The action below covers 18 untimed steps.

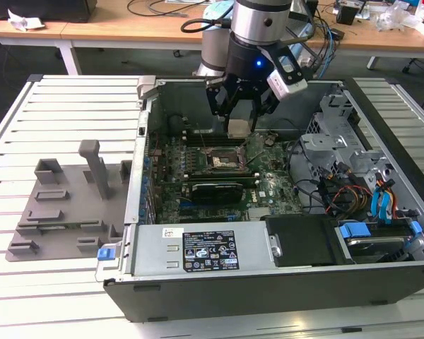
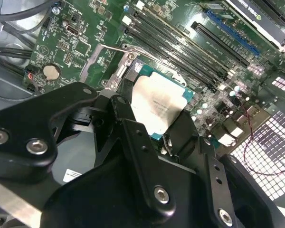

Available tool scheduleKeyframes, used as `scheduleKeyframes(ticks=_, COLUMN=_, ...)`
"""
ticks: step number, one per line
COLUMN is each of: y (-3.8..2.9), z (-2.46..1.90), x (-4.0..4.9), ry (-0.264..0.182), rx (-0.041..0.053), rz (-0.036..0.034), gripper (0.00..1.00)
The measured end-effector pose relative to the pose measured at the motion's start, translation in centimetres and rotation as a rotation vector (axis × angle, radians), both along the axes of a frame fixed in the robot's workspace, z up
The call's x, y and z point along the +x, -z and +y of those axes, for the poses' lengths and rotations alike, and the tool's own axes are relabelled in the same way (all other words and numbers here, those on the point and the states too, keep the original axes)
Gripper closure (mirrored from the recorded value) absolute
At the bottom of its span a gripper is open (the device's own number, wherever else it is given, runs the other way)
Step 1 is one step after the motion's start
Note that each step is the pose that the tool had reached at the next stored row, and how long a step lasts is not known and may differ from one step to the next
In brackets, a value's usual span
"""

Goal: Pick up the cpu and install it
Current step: 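Pick up the cpu and move it towards the insertion slot, then place the cpu into insertion slot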

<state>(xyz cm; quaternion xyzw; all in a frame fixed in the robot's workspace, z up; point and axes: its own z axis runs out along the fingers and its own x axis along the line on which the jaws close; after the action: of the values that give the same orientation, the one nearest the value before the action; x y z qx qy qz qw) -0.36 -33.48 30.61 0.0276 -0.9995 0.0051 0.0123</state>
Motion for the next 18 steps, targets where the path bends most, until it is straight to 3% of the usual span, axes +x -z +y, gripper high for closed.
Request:
scheduleKeyframes(ticks=11, y=0.04, z=0.01, x=0.0, ry=0.009, rx=0.0001, rz=-0.0001, gripper=0.45)
scheduleKeyframes(ticks=16, y=0.06, z=0.01, x=0.0, ry=0.124, rx=-0.0007, rz=-0.0001, gripper=0.45)
scheduleKeyframes(ticks=18, y=0.07, z=0.01, x=0.0, ry=0.19, rx=-0.0036, rz=-0.0003, gripper=0.45)
